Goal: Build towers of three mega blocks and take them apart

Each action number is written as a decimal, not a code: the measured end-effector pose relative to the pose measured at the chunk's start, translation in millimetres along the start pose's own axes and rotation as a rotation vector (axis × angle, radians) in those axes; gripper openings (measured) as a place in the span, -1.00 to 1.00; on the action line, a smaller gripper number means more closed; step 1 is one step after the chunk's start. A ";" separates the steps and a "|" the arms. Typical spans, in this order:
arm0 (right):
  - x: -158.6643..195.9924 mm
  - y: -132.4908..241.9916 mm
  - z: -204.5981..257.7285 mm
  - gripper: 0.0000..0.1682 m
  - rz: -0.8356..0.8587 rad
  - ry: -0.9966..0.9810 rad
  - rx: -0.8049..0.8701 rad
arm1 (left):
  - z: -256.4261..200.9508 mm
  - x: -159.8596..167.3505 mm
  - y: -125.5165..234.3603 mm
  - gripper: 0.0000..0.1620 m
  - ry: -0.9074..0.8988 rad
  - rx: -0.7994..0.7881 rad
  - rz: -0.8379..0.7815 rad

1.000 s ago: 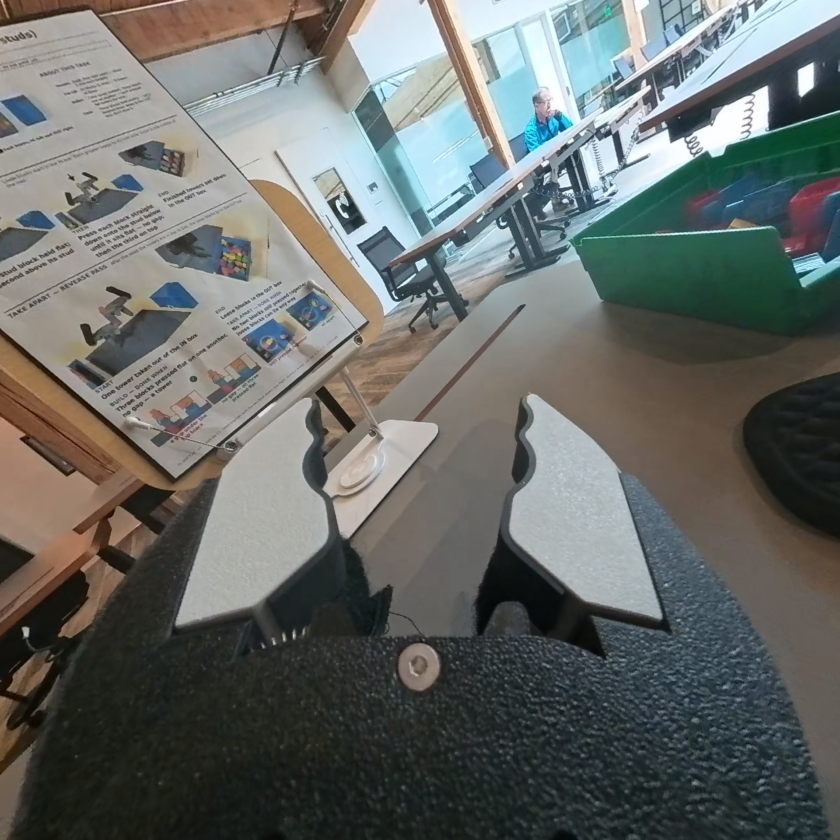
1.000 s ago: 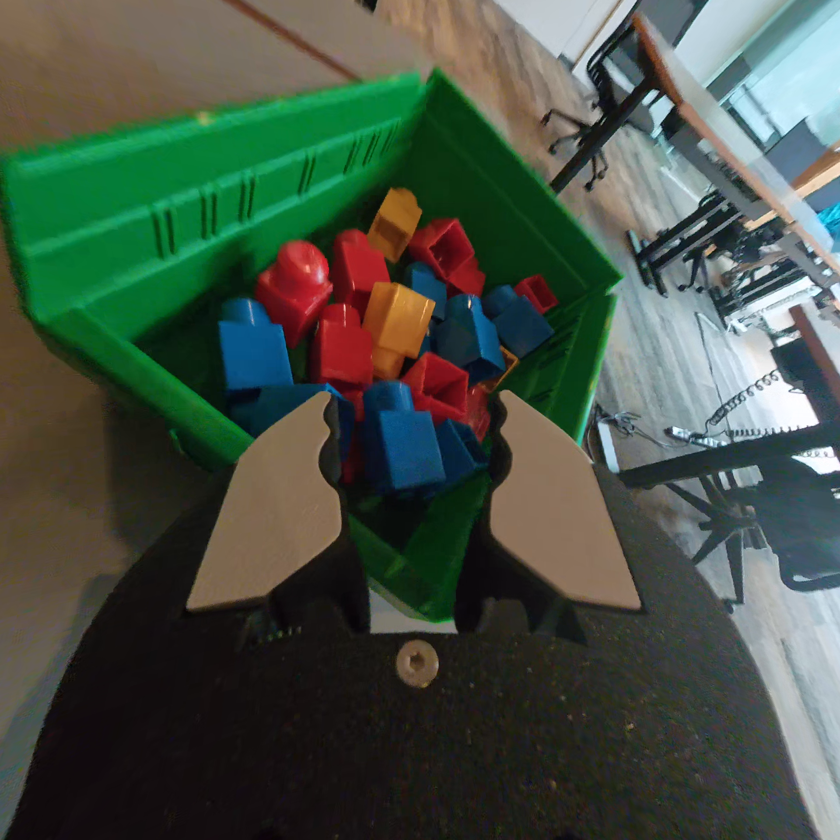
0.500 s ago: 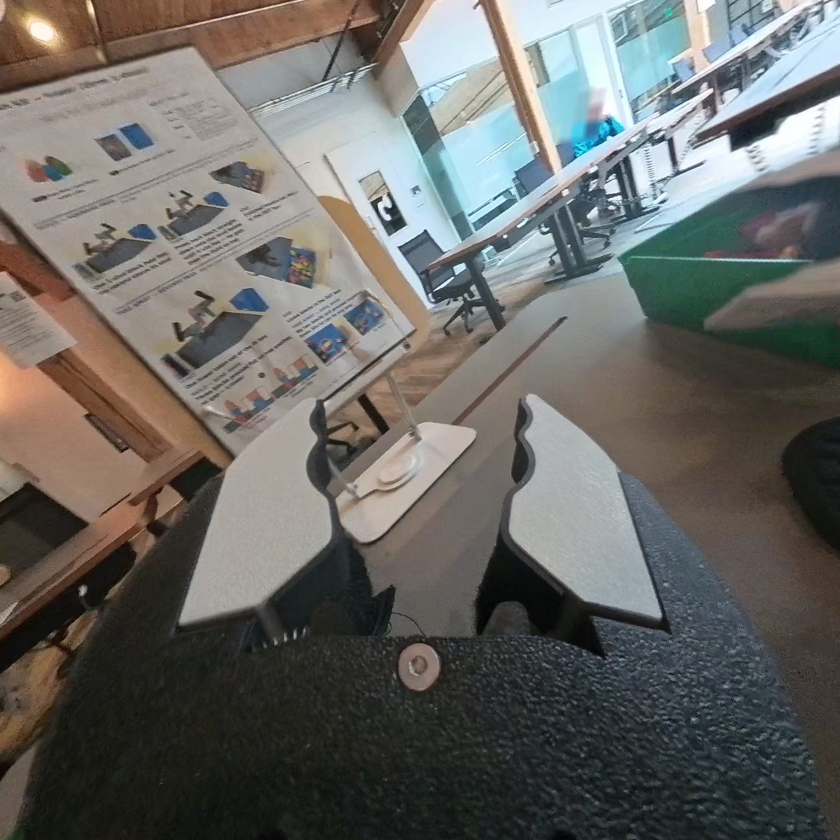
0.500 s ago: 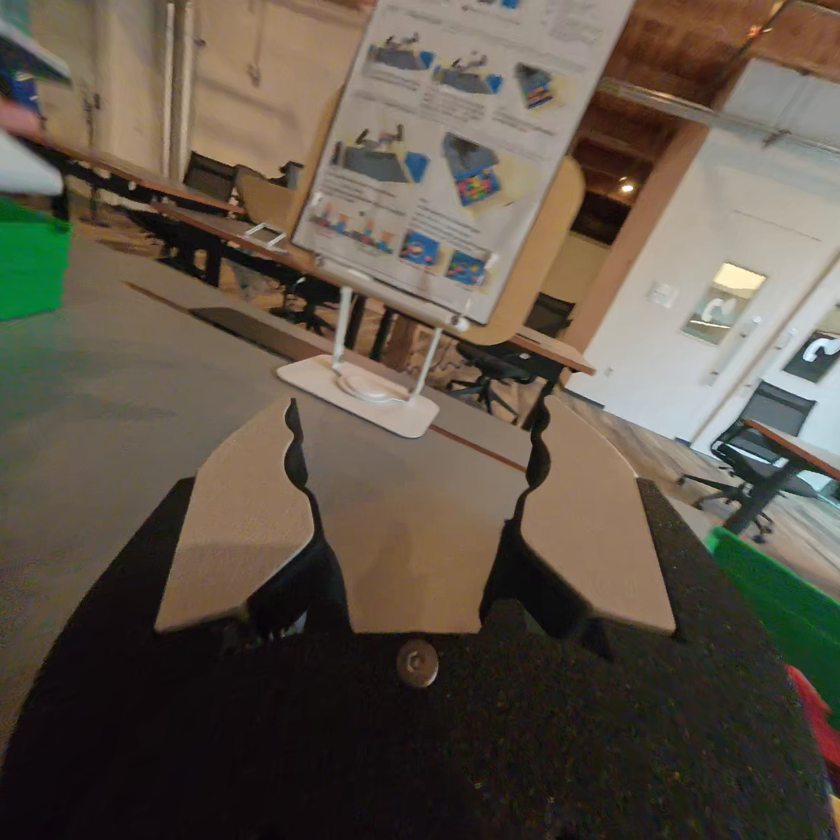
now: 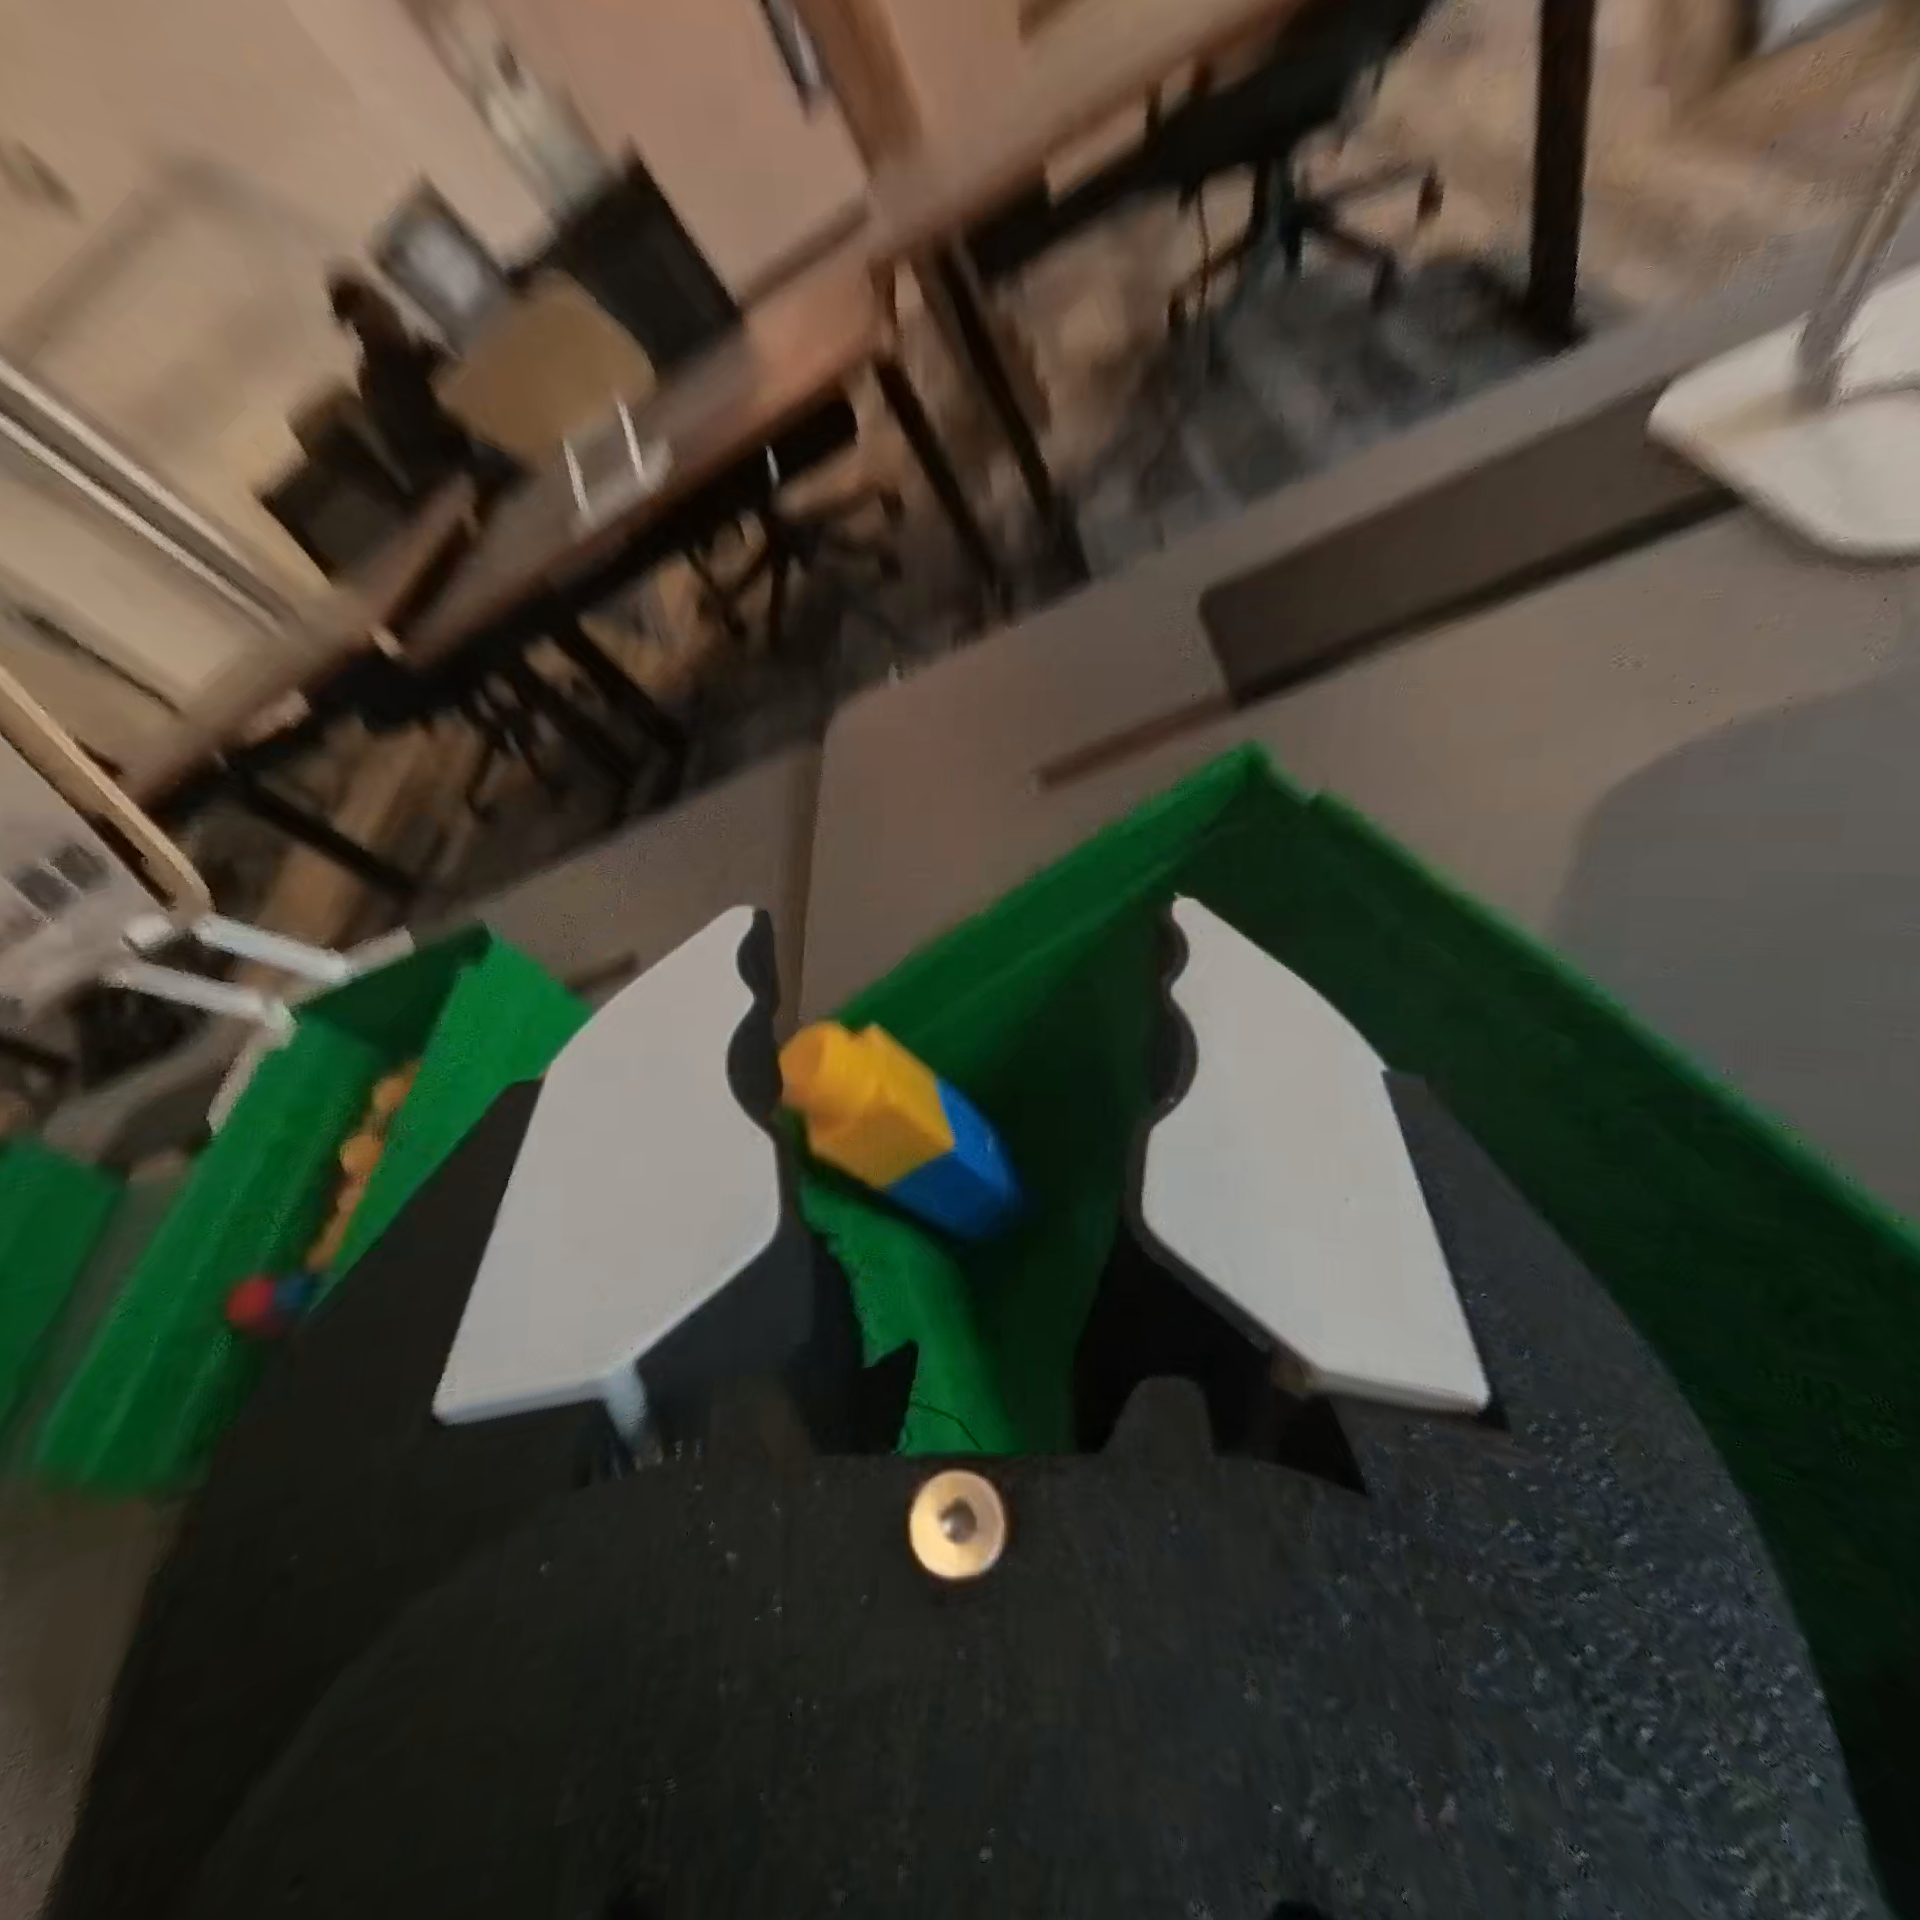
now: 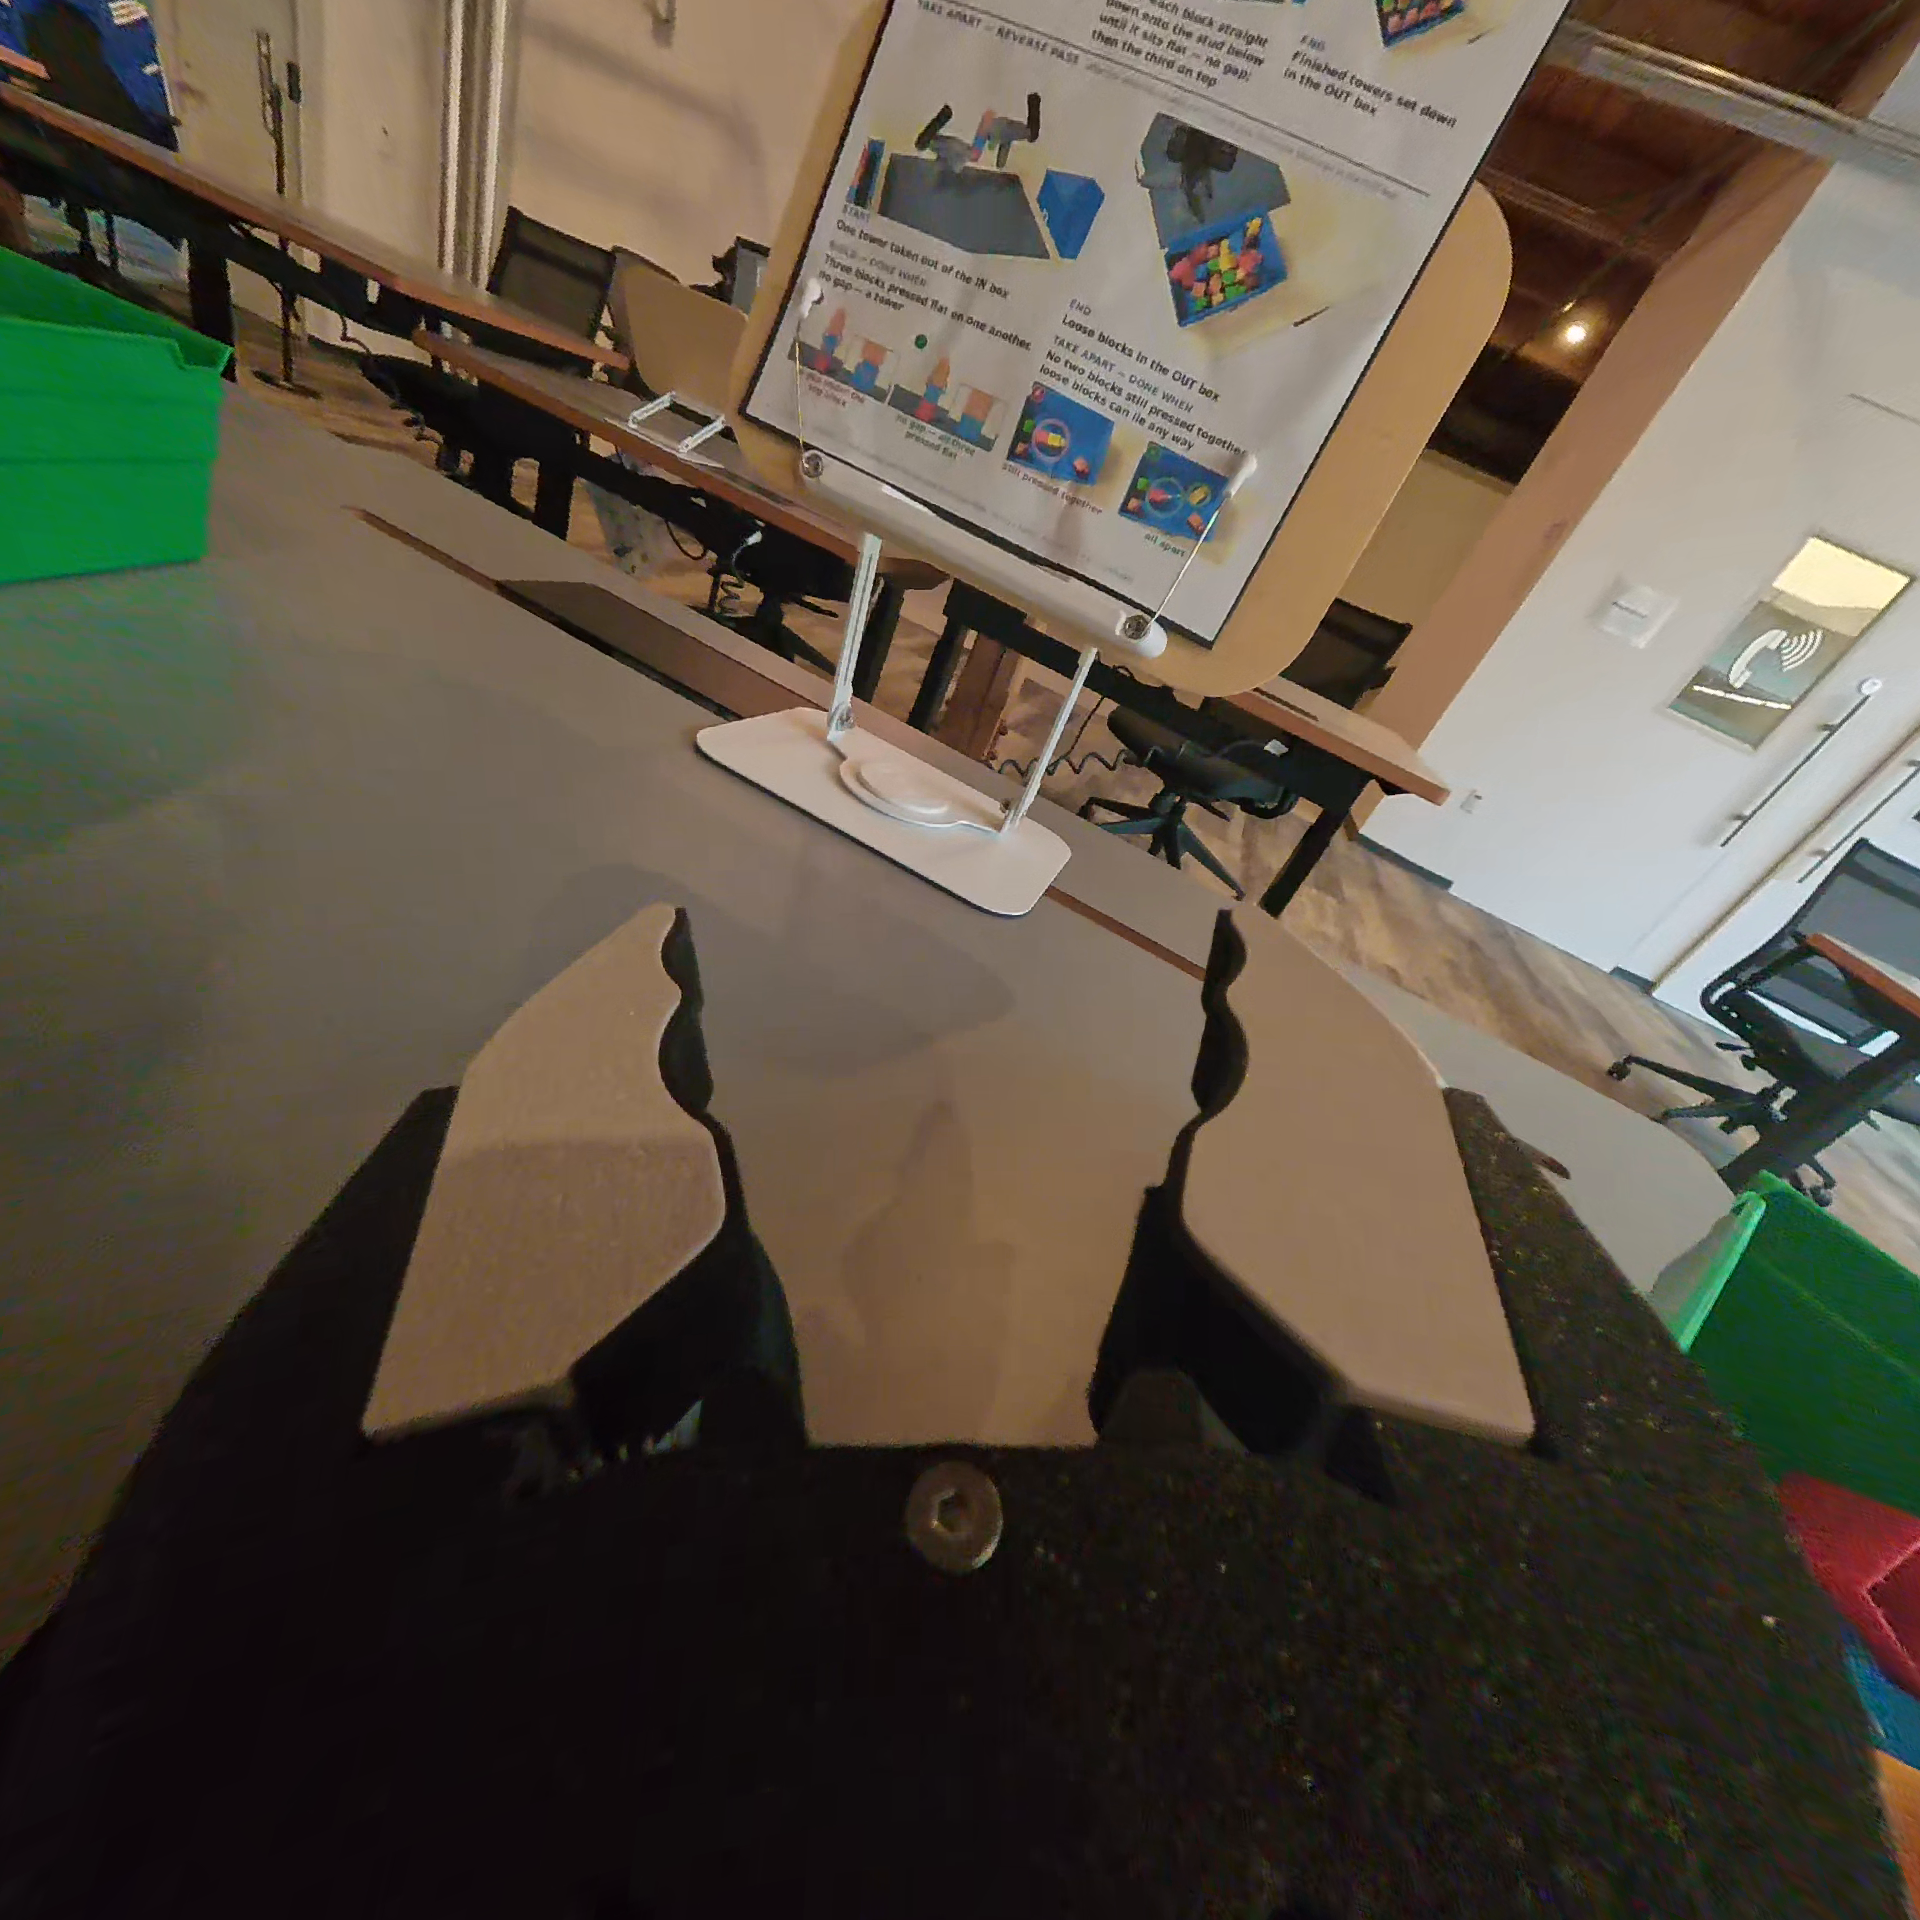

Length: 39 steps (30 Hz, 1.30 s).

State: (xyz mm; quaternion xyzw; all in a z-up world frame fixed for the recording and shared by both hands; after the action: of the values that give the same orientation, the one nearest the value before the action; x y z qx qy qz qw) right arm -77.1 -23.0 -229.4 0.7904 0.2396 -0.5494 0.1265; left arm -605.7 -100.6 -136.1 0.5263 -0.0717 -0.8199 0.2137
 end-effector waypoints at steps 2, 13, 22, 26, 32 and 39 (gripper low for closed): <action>2.2 0.2 -0.2 0.10 0.012 0.003 -0.001 | 20.6 24.2 -18.1 -0.17 0.044 0.031 0.146; 5.3 0.8 -2.2 0.08 0.021 -0.003 0.000 | 53.8 93.2 -71.1 -0.23 0.080 0.034 0.513; 7.6 -0.5 -2.2 0.07 0.035 0.005 0.001 | 45.9 99.1 -81.1 -0.48 0.103 0.041 0.475; 8.8 -1.5 -0.6 0.06 0.044 0.014 -0.006 | 43.7 73.9 -67.8 -0.51 0.065 0.004 0.372; 5.3 -3.5 8.0 0.03 0.030 0.047 -0.054 | 5.8 -16.1 -23.7 -0.51 0.113 0.152 -0.073; -29.8 0.1 38.4 0.01 -0.079 0.125 -0.227 | -95.6 -95.0 28.9 -0.51 0.159 0.553 -0.459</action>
State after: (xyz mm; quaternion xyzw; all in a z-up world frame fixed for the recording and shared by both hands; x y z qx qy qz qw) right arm -116.4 -48.1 -215.7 0.7936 0.3385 -0.4732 0.1781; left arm -478.6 -75.8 -88.8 0.6287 -0.1538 -0.7526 -0.1215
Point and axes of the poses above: each gripper's, where its closed fingertips meet, y back along the fingers, x out of its underside, z = x × y across the jaws, the point moved 5 cm from there along y, back along the fingers, and after that the axes turned 7 degrees about x, right-handed, at the moved point
